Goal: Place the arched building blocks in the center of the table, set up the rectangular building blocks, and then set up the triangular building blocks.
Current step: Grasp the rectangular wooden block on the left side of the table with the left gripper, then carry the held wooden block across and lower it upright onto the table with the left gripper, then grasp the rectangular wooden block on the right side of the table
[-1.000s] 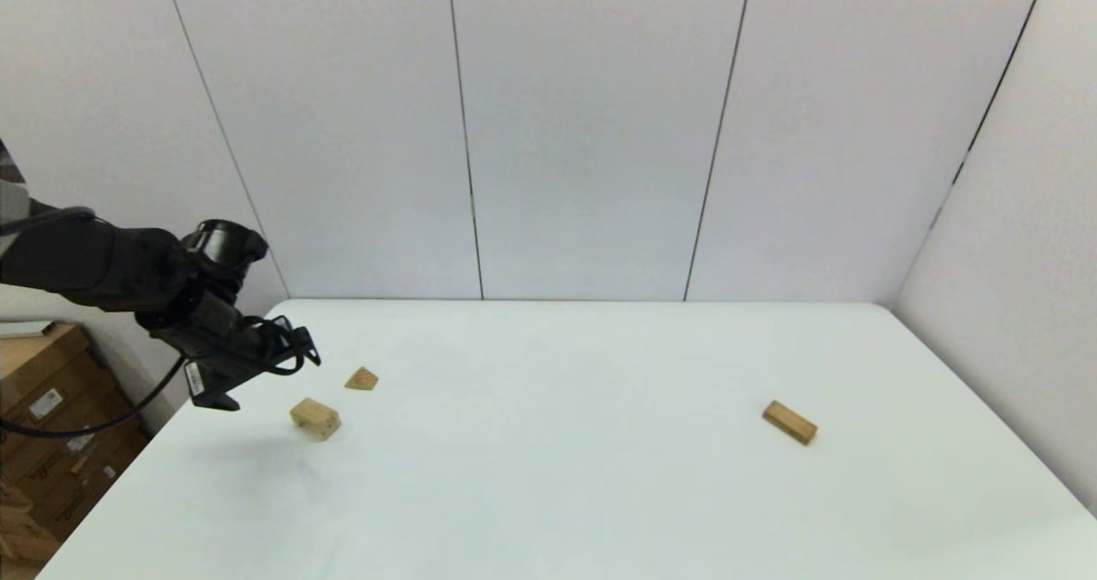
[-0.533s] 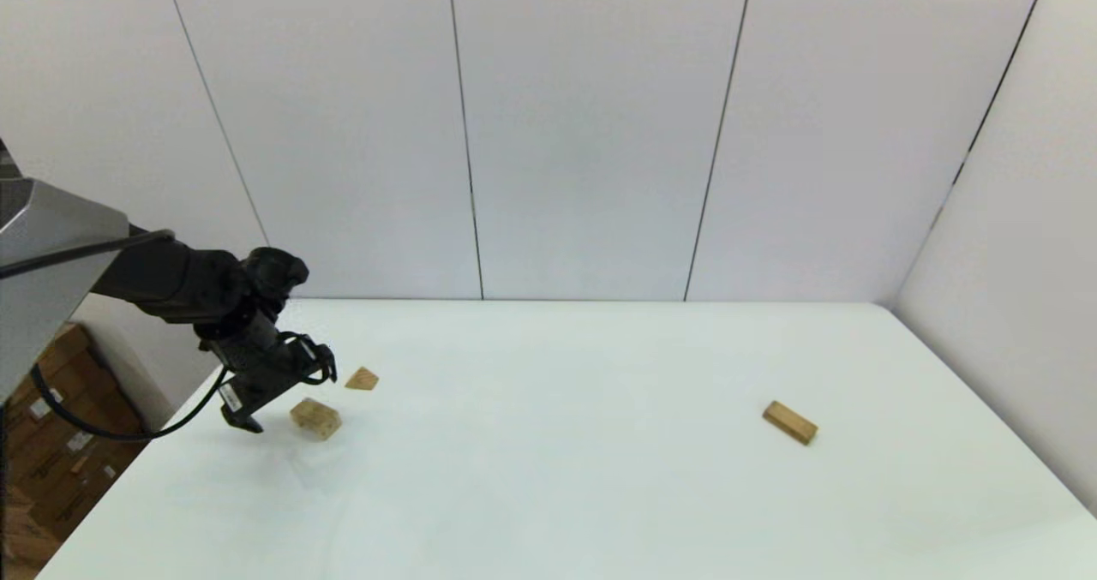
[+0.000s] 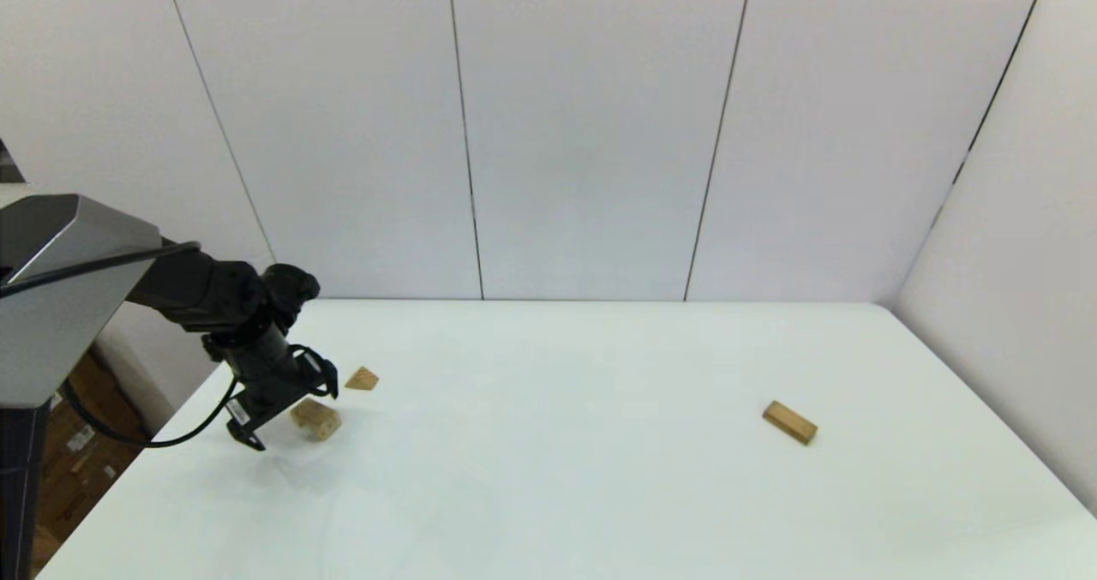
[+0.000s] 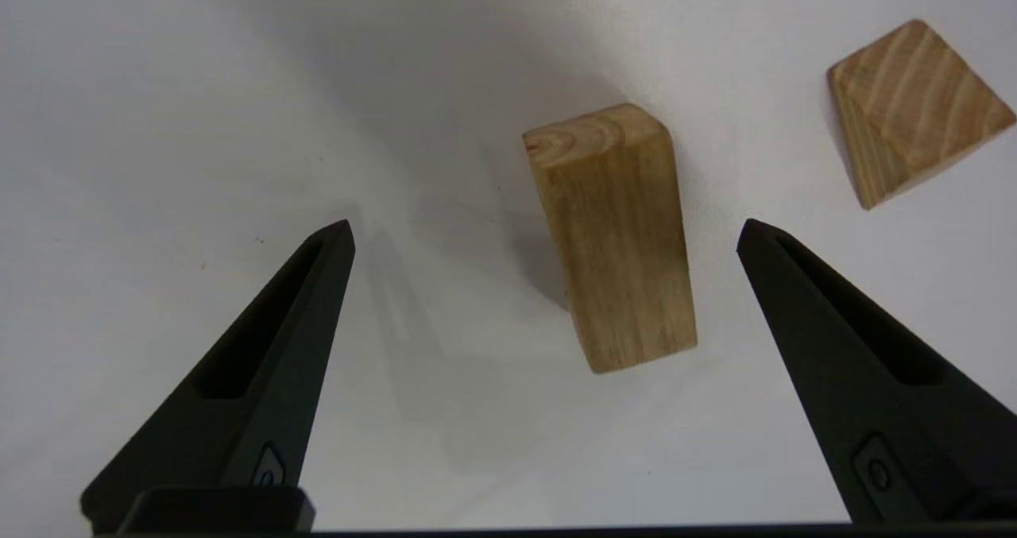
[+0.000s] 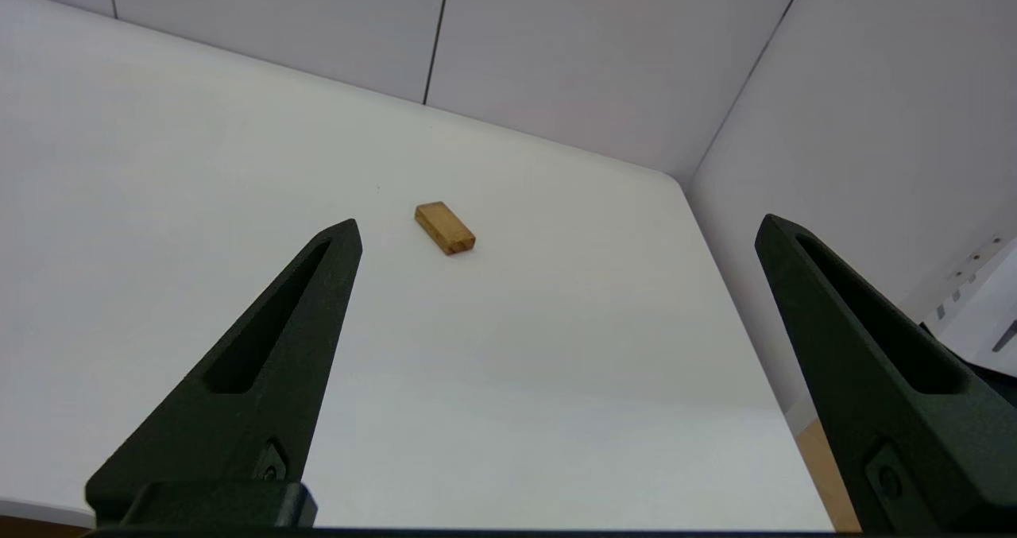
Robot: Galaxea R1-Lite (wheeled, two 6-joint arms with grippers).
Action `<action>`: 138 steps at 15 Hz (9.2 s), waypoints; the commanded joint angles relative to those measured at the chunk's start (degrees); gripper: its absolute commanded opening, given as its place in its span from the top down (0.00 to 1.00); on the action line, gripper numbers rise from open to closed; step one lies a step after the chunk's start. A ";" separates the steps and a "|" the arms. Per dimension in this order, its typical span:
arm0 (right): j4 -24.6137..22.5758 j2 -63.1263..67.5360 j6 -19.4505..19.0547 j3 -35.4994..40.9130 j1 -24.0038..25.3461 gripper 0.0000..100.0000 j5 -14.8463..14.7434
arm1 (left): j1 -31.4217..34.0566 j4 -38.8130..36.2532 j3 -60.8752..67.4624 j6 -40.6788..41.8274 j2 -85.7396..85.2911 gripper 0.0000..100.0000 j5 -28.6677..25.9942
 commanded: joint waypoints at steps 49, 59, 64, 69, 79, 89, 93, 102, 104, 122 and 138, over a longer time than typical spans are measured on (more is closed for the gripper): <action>-0.04 -0.01 -0.10 0.09 0.00 0.00 0.04 | -37.41 11.77 -14.85 26.25 -5.40 1.00 -0.91; -0.04 -0.01 -0.10 0.09 0.00 0.00 0.04 | -40.84 11.33 -20.83 68.52 1.28 1.00 -0.99; -0.04 -0.01 -0.10 0.09 0.00 0.00 0.04 | -42.25 11.77 -21.62 89.18 2.51 1.00 -1.08; -0.04 -0.01 -0.10 0.09 0.00 0.00 0.04 | -46.82 12.03 -23.02 91.99 4.45 1.00 -1.26; -0.04 -0.01 -0.10 0.09 0.00 0.00 0.04 | -50.24 17.31 -30.06 94.45 10.51 1.00 -3.46; -0.04 -0.01 -0.10 0.00 0.00 0.00 0.04 | -49.54 18.19 -30.06 94.36 12.00 1.00 -3.54; -0.04 -0.01 -0.10 0.09 0.00 0.00 0.04 | -49.10 18.19 -30.06 94.19 12.09 1.00 -3.63; -0.04 -0.01 -0.10 0.00 0.00 0.00 0.04 | -49.01 18.62 -30.06 94.10 12.18 1.00 -4.51; -0.04 -0.01 -0.10 0.00 0.00 0.00 0.04 | -49.01 18.62 -30.06 94.10 12.18 1.00 -4.60; -0.04 -0.01 -0.10 0.09 0.00 0.00 0.04 | -48.66 18.62 -30.06 93.48 13.15 0.00 -7.24; -0.04 -0.01 -0.10 0.09 0.00 0.00 0.04 | -33.98 18.54 -22.23 81.71 -28.25 0.00 -4.07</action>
